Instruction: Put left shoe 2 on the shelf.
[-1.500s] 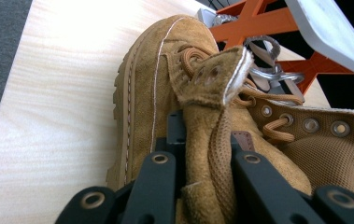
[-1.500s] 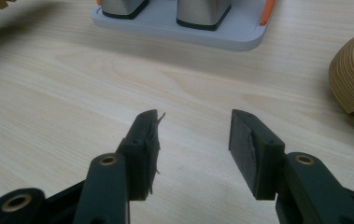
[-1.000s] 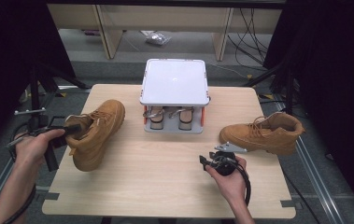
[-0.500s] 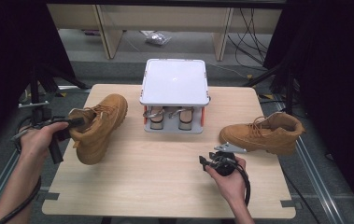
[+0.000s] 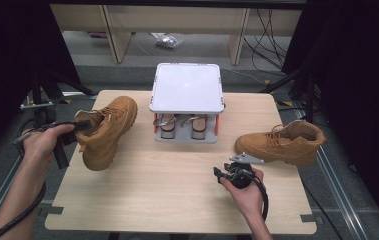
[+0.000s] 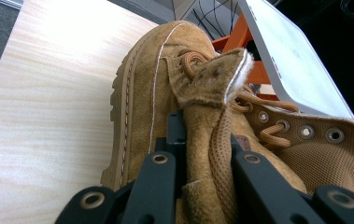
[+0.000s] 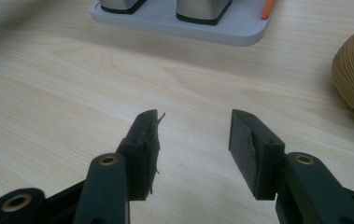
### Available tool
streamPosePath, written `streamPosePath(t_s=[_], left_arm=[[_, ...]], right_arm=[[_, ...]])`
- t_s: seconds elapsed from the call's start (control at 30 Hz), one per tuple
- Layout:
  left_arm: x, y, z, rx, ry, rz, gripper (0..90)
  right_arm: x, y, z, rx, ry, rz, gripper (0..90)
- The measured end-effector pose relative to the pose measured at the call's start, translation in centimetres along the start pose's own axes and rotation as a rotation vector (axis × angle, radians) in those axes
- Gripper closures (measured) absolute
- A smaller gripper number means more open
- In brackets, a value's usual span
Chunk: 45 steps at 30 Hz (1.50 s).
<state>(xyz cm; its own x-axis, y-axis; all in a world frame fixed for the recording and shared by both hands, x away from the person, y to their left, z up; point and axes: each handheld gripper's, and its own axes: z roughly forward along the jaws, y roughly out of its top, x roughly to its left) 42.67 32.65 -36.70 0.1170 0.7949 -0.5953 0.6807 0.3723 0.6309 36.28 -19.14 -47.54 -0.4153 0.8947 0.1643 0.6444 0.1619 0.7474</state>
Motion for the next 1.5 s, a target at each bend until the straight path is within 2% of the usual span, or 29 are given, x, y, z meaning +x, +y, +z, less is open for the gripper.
streamPosePath(t_s=[0.8,0.97,1.1,1.13,1.5], left_arm=[[-1.1,2.4,0.6,-0.035,-0.021,-0.02,82.3],[-1.5,3.1,0.6,-0.039,-0.021,-0.013,82.3],[-1.8,3.6,0.7,-0.045,-0.02,-0.013,82.3],[-1.9,3.7,0.8,-0.045,-0.022,-0.016,82.3],[-2.3,4.5,1.4,-0.054,-0.028,-0.028,82.3]], right_arm=[[-0.1,-0.1,0.0,-0.002,-0.001,-0.001,53.3],[-0.2,0.0,0.0,-0.005,0.008,0.006,53.3],[-0.3,-0.1,0.0,-0.013,0.009,-0.008,53.3],[-0.3,0.0,-0.1,-0.009,-0.004,-0.002,53.3],[-0.3,0.0,-0.1,-0.007,-0.005,0.001,53.3]])
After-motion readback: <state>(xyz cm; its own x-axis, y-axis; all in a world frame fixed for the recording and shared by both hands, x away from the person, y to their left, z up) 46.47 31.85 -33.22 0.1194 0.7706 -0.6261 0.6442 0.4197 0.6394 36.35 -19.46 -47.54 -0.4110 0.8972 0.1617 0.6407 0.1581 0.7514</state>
